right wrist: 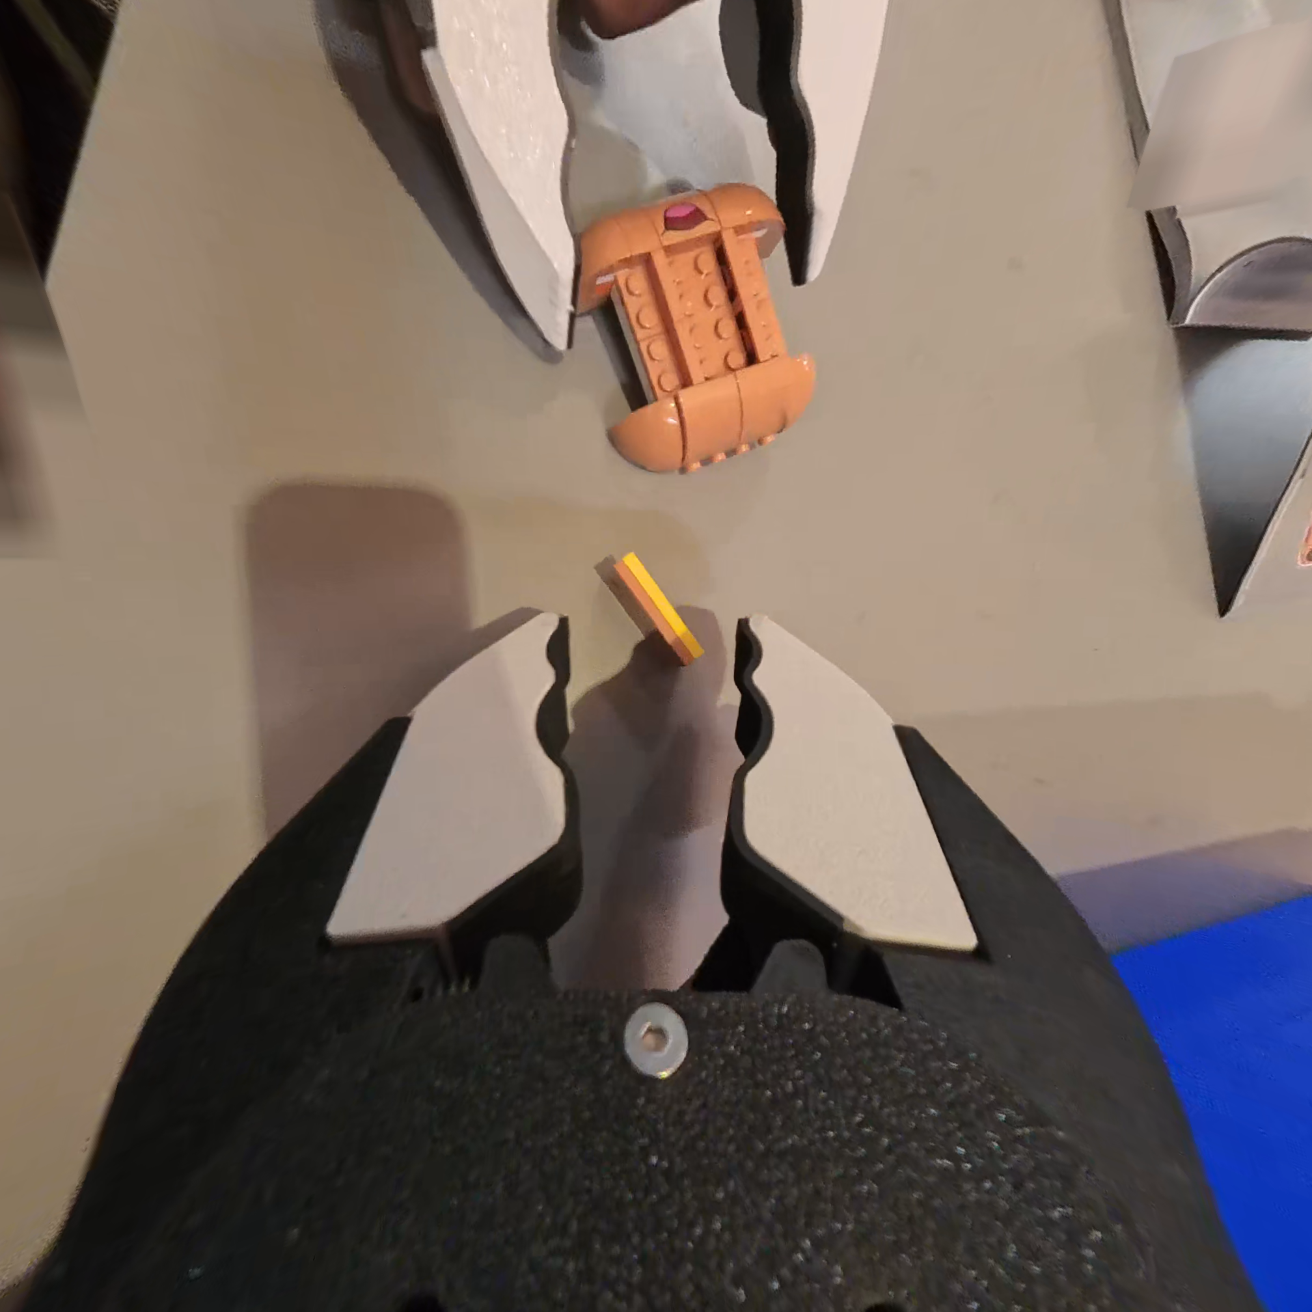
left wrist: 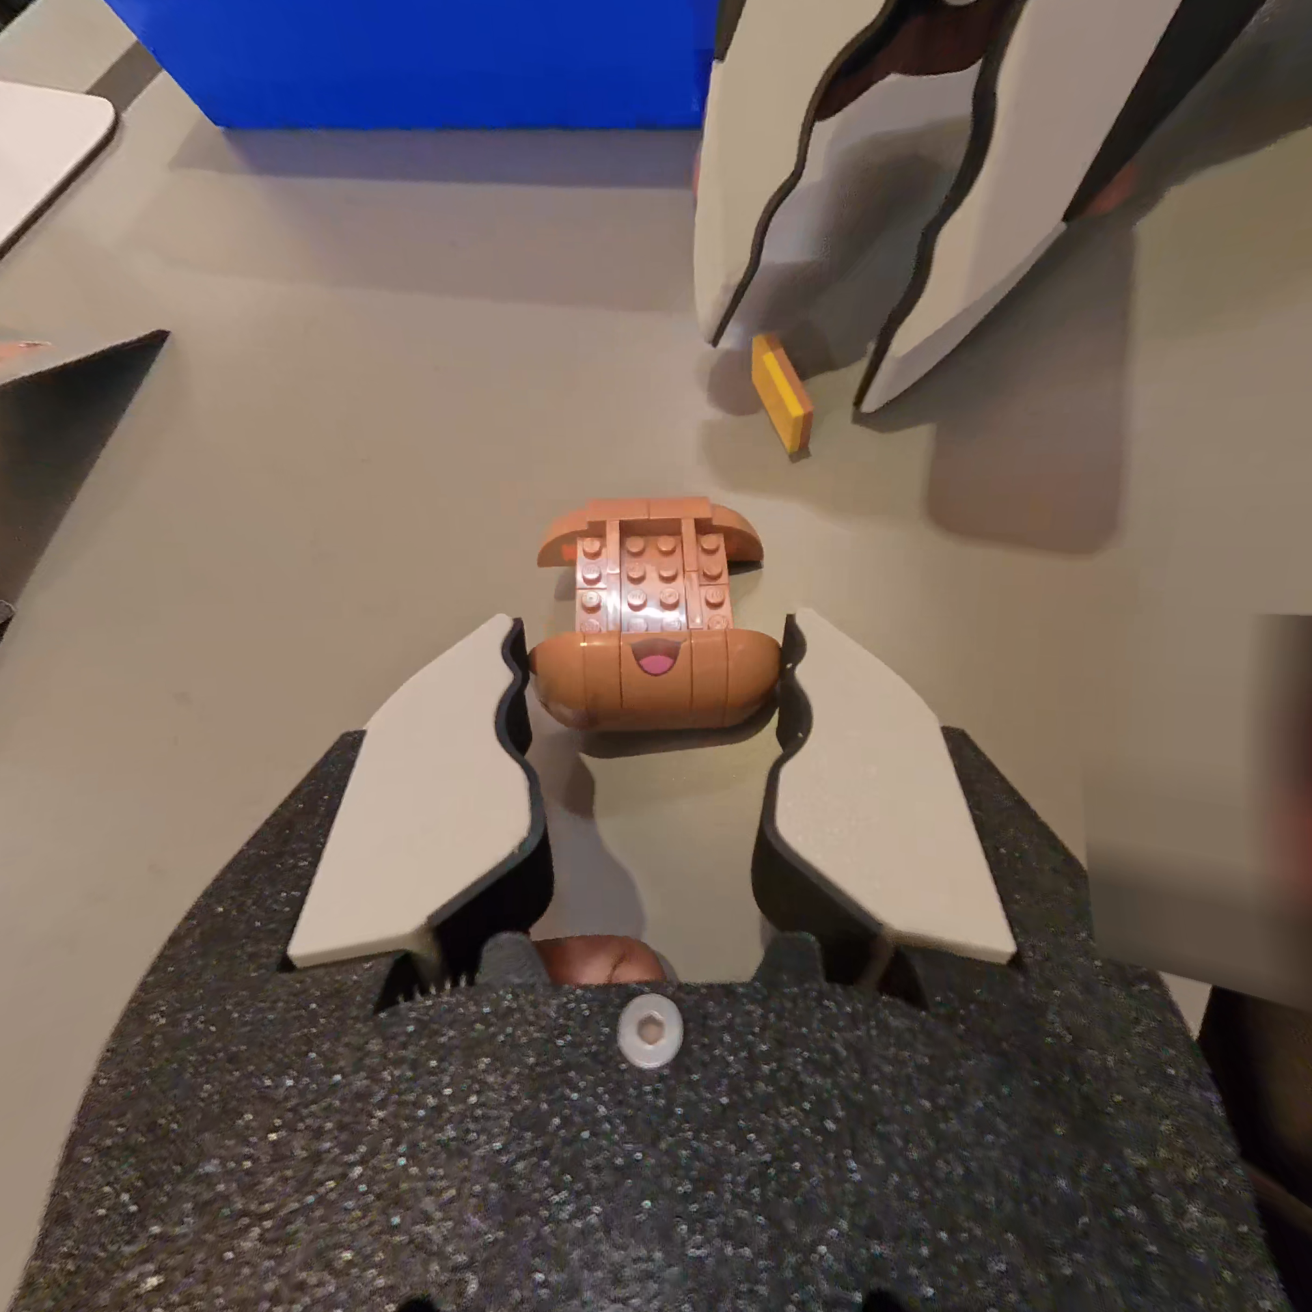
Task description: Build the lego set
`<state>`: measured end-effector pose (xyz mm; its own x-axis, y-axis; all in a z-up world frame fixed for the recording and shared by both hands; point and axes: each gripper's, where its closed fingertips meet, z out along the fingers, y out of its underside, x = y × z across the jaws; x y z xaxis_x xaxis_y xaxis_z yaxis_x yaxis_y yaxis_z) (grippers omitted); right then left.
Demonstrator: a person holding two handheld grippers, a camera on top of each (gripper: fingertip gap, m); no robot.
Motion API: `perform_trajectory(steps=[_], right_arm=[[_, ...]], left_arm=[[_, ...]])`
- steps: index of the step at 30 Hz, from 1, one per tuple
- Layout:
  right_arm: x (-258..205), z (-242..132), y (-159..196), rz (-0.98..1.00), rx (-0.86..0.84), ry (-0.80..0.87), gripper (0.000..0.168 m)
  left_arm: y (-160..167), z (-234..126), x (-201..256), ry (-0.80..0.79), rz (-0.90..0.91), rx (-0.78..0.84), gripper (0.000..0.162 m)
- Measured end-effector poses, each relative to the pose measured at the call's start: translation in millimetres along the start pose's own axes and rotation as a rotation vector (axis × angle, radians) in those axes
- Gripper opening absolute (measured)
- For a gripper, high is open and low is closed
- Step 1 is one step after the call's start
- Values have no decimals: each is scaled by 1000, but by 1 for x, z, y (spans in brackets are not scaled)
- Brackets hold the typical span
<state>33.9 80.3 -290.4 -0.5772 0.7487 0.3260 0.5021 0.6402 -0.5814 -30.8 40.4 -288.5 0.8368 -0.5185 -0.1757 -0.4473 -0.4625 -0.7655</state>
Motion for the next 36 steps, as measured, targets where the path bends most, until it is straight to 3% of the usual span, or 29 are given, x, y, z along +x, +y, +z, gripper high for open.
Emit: perform_trajectory(steps=[4,8,16,20,34,36], right_arm=[[0,3,-3,-7,12,-59,34],[0,6,-6,-12,-4,-104,6],[3,-6,-67,191,235,-227,6],[0,-2,-86,251,252,-293,6],[-2,-6,-96,278,187,-325,14],[0,-4,-94,269,183,-298,16]], left_arm=[[2,-1,2,28,3,-6,68],[3,-3,6,67,23,-5,68],[-2,-9,9,105,107,50,68],[-11,-14,13,124,125,92,68],[-38,-41,22,197,97,272,67],[-41,-44,21,195,96,295,58]])
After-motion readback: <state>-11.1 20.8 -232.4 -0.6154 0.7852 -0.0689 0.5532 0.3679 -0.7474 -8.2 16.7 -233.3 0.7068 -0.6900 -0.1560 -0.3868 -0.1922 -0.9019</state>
